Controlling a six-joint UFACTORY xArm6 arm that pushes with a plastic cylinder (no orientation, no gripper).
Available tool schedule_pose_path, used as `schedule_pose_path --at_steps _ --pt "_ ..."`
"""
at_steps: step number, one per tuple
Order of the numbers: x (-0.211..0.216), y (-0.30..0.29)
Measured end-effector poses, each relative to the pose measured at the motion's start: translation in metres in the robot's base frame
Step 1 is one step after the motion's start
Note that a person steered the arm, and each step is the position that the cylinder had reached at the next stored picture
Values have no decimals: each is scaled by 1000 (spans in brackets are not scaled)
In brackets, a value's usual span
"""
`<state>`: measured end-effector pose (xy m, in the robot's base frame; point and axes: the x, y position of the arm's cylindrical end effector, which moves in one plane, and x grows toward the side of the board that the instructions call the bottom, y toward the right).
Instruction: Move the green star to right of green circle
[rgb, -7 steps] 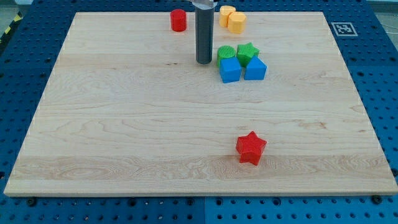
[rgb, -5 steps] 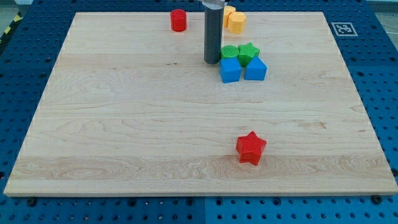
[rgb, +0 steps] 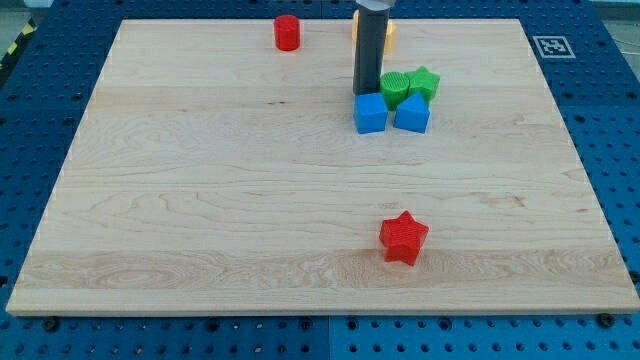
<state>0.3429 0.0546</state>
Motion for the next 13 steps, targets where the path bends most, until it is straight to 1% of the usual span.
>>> schedule_pose_path --at_steps 3,5,6,10,13 --pt "0 1" --pt "0 15" --pt "0 31" --pt "0 49" --pt "-3 86"
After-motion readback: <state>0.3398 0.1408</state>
